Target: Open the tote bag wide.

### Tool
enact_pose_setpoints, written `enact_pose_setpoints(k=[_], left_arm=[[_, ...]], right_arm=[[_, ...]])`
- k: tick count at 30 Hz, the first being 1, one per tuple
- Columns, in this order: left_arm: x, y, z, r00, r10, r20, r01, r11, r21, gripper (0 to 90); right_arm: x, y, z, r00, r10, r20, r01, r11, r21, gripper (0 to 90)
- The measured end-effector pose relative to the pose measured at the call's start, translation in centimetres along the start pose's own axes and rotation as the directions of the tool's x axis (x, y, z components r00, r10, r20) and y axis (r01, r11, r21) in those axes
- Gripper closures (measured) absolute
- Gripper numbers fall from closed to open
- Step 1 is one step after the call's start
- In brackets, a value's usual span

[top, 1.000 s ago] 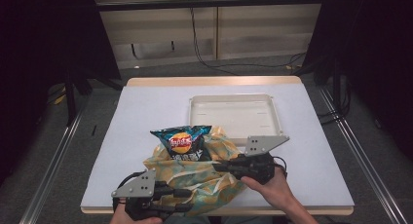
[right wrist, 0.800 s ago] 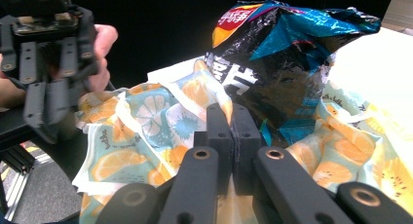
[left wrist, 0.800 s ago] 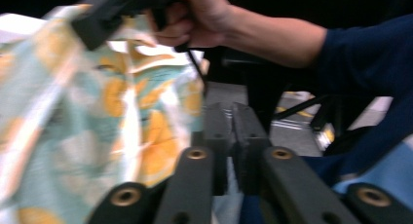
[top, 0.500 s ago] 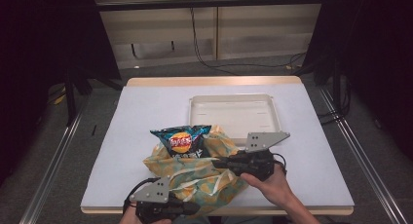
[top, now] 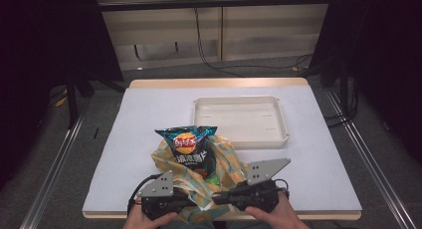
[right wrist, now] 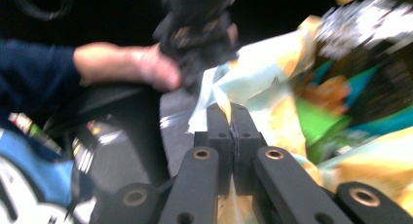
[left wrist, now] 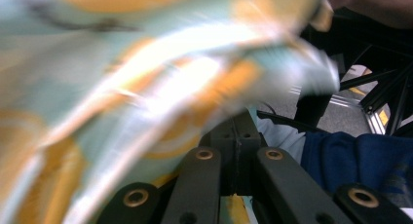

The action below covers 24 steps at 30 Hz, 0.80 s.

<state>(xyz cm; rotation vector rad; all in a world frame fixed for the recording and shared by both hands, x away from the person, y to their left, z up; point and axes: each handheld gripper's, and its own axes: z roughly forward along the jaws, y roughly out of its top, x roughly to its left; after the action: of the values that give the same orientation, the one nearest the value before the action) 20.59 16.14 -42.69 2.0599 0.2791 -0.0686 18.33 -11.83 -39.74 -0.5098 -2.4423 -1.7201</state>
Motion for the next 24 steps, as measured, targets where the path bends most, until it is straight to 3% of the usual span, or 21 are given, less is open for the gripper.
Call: enact_pose_setpoints(k=[2, 7, 12, 17, 18, 19, 22, 24], left_arm=[[0.0, 0.0, -0.1, 1.0, 0.008, -0.006, -0.008, 0.9998, 0.016, 90.0], [0.0, -0.5, -0.3, 0.9995, -0.009, 0.03, 0.009, 0.9999, 0.012, 90.0], [-0.1, -1.0, -1.1, 0.9978, -0.017, 0.063, 0.017, 0.9998, 0.008, 84.0], [-0.8, -0.4, -3.7, 0.993, 0.008, 0.118, 0.003, 0.995, -0.1, 86.1], [-0.8, -0.4, -3.7, 0.993, 0.008, 0.118, 0.003, 0.995, -0.1, 86.0], [-0.7, -0.1, -4.4, 0.9928, 0.008, 0.12, 0.009, 0.9905, -0.138, 85.6], [-0.1, 0.1, -5.2, 0.9961, 0.003, 0.088, 0.012, 0.9841, -0.177, 84.8], [0.4, 0.0, -5.3, 0.9984, 0.003, 0.056, 0.007, 0.9848, -0.174, 81.5]], right_arm=[[0.2, -0.6, 0.6, 0.9999, 0.006, -0.011, -0.006, 1.0, 0.024, 90.0], [-0.6, -2.0, 2.1, 0.9996, 0.027, -0.011, -0.026, 0.996, 0.083, 90.0], [-1.6, -3.4, 2.6, 0.9995, 0.024, 0.022, -0.027, 0.992, 0.121, 89.8], [-2.5, -4.4, 3.1, 0.9985, 0.045, 0.032, -0.049, 0.99, 0.134, 89.0], [-2.5, -4.5, 3.2, 0.9983, 0.044, 0.039, -0.049, 0.989, 0.14, 88.9], [-2.6, -4.6, 3.4, 0.9983, 0.043, 0.04, -0.048, 0.988, 0.146, 88.9], [-2.8, -4.9, 3.6, 0.9983, 0.035, 0.046, -0.042, 0.984, 0.172, 88.7], [-2.9, -5.0, 3.7, 0.9983, 0.042, 0.041, -0.048, 0.984, 0.171, 88.0]])
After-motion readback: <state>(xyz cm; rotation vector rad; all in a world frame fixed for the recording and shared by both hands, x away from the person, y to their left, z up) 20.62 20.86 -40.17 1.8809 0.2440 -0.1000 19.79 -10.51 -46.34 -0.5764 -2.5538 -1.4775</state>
